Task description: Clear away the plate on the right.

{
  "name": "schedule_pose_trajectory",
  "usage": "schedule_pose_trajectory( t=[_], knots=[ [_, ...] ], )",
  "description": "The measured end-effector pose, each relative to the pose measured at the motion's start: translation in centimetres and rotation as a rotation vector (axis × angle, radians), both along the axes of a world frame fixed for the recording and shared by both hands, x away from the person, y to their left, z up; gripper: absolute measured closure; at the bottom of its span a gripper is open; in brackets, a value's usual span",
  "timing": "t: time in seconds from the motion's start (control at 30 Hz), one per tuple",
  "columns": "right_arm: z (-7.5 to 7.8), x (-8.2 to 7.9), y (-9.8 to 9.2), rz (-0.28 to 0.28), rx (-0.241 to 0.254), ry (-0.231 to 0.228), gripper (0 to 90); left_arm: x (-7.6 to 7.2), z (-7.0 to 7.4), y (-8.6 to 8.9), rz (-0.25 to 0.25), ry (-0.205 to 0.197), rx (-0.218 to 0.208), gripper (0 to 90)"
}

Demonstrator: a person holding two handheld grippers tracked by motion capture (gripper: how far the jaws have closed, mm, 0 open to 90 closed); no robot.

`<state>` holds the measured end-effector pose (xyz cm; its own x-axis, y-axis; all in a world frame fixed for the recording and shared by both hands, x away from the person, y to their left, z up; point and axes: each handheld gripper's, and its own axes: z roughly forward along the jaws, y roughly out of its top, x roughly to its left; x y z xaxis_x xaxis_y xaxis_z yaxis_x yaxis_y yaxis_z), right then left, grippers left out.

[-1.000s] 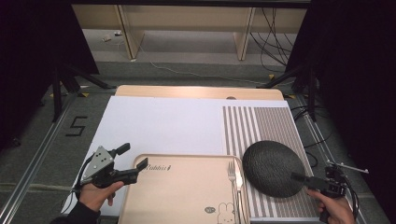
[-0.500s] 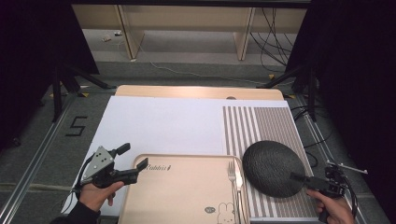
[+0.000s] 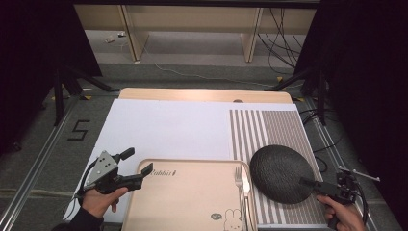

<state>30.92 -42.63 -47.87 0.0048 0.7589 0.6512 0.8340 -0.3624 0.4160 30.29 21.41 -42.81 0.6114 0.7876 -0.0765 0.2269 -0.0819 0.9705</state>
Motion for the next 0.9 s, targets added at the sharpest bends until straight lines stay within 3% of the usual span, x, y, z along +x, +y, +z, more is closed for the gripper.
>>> schedule_pose_trajectory(
  t=[0.27, 0.9],
  knots=[
    [-0.4, 0.0, -0.4, -0.033, 0.065, 0.002, 42.5, 0.0, 0.0, 0.0, -0.005, 0.0, 0.003, 16.0],
    [-1.1, 0.1, -0.8, -0.087, 0.147, 0.013, 47.7, 0.0, 0.0, -0.1, -0.007, 0.001, 0.003, 16.0]
  ],
)
